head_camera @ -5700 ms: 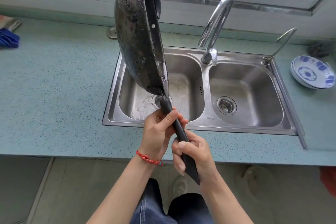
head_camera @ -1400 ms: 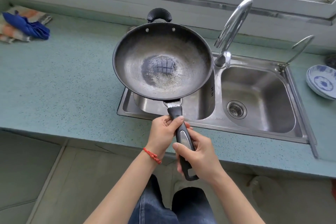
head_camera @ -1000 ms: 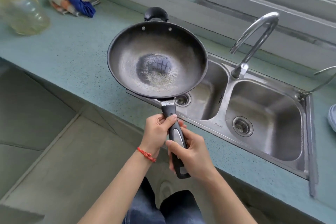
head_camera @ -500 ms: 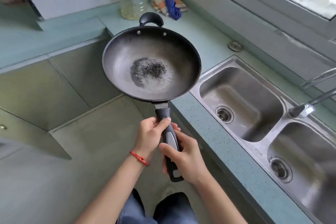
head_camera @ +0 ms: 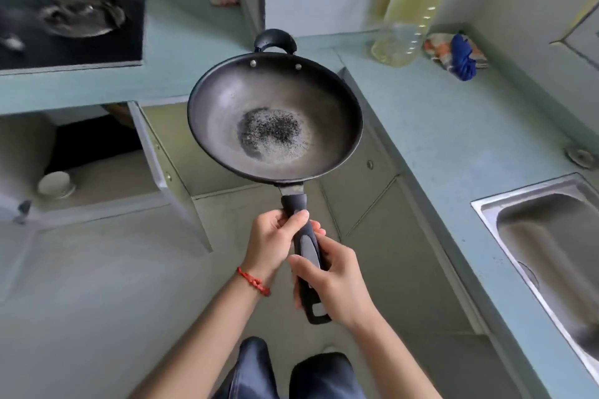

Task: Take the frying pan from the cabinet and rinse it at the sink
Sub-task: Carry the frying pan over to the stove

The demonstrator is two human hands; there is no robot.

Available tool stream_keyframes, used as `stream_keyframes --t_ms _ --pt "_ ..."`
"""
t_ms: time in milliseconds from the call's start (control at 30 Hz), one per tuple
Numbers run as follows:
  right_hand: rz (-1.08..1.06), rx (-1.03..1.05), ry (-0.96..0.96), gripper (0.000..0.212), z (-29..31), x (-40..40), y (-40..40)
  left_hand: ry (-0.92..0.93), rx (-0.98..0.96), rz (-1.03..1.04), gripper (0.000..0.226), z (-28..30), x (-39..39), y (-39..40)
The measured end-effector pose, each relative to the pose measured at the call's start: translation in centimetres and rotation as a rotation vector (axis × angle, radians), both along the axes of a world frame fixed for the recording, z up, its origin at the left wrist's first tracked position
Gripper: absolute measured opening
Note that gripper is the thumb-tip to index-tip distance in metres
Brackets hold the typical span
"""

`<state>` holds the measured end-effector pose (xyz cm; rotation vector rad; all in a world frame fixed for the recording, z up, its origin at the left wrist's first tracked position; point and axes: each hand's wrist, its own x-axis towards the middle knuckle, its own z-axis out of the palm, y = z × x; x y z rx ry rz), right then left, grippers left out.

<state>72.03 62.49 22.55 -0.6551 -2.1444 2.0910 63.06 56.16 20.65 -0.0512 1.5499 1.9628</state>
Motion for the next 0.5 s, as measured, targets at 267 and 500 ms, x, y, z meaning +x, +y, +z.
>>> stream_keyframes --t_ms 267,500 --pt "0.180 -0.019 0.000 0.022 0.1 -8.3 -2.3 -0.004 0.013 0.173 0.019 0.1 -7.1 -3.9" --pt "0.309 -0.017 0.017 0.016 -0.6 -16.9 0.7 0.008 -0.003 0.286 0.021 -0.5 -14.7 -1.8"
